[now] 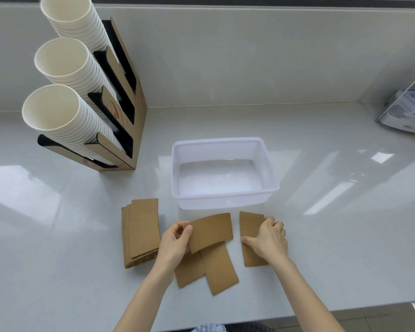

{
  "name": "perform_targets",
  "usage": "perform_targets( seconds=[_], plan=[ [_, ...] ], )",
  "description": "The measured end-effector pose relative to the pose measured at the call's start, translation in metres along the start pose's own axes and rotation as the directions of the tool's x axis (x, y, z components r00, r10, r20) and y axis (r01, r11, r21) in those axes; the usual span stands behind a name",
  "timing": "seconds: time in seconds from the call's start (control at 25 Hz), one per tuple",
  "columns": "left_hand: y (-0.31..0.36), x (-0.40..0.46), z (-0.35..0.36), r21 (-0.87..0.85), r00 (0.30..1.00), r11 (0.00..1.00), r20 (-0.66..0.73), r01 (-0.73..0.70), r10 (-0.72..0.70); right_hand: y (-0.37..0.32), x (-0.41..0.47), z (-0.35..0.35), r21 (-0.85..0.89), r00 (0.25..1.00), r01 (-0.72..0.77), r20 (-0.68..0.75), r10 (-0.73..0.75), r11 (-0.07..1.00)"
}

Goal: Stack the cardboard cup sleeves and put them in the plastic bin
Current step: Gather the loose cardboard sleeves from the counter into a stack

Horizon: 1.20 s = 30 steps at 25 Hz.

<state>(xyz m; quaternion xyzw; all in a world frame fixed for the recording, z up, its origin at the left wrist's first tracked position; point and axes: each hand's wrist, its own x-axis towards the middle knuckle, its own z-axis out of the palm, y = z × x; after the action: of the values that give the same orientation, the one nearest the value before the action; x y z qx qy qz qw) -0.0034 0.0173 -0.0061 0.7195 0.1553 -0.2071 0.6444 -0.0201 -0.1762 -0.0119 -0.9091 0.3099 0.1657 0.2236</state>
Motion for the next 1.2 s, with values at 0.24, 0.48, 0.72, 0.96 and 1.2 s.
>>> perform_targets(
  seconds=[0.24,0.48,0.72,0.96,1.2],
  plan=[
    [-0.001,-0.002,-0.002,0.001,1.000,1.000,-0.001,0.005,-0.005,0.013,0.011,-0.009,0.359,0.998,-0.034,0.066,0.011,0.933],
    [-0.002,-0.001,-0.001,0.007,1.000,1.000,-0.005,0.013,-0.013,0.020,0.006,-0.029,0.753,0.975,-0.122,0.211,-0.061,0.647],
    [0.000,-0.008,0.002,-0.003,0.998,0.999,0.046,0.048,-0.048,0.005,-0.011,-0.020,0.851,0.943,-0.233,0.316,-0.106,0.470],
    [0.000,-0.010,0.001,-0.066,0.994,0.993,0.051,0.100,-0.096,-0.006,-0.020,-0.003,0.775,0.956,-0.166,0.278,-0.093,0.610],
    [0.002,-0.015,0.005,-0.118,0.997,0.991,0.053,0.065,-0.059,-0.009,-0.025,-0.001,0.684,0.948,-0.066,0.270,-0.168,0.726]
  ],
)
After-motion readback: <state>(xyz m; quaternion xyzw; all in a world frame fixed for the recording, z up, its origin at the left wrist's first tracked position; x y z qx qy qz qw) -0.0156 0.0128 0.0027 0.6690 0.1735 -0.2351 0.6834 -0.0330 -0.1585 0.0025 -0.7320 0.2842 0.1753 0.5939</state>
